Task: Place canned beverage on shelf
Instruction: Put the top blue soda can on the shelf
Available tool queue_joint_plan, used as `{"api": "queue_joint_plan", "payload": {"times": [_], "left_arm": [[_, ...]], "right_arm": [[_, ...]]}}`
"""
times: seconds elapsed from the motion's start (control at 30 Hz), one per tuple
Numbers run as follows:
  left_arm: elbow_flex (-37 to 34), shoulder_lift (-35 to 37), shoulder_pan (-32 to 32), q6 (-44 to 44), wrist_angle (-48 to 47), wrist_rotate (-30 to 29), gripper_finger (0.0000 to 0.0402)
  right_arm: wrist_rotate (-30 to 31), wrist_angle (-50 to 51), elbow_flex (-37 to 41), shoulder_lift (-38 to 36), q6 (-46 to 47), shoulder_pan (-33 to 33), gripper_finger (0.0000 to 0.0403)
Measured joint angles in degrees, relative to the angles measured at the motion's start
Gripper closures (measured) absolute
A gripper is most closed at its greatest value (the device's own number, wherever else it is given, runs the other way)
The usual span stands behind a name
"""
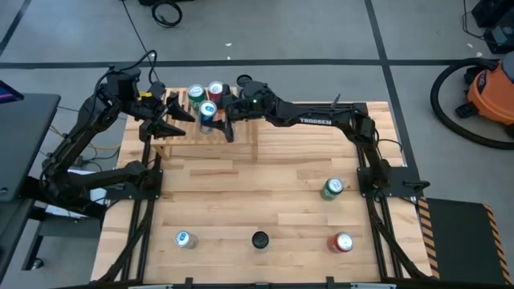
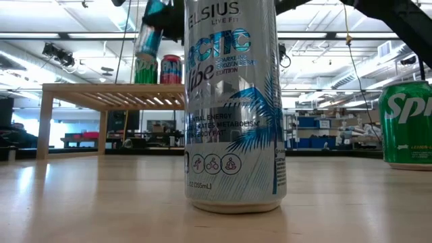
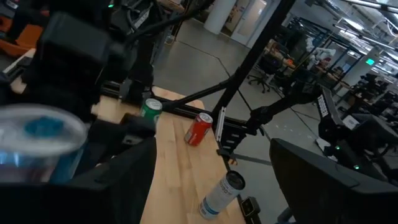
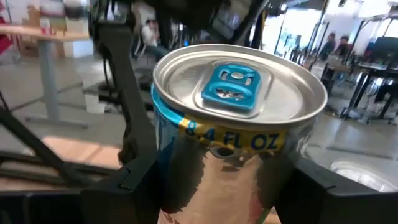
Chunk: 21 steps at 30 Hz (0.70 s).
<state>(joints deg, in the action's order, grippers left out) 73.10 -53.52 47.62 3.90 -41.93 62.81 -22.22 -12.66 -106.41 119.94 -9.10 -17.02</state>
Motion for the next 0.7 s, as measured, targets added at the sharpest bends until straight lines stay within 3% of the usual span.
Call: {"api": "queue_joint_plan", "payload": {"times": [0.7], "left_arm": [[0.00,-0.07,-0.02,-0.09,0.06,-0.04,0.0088]], "right_arm": [[1.01,10.37,0.00,0.03,-3.02,-0.11,0.0163]]}}
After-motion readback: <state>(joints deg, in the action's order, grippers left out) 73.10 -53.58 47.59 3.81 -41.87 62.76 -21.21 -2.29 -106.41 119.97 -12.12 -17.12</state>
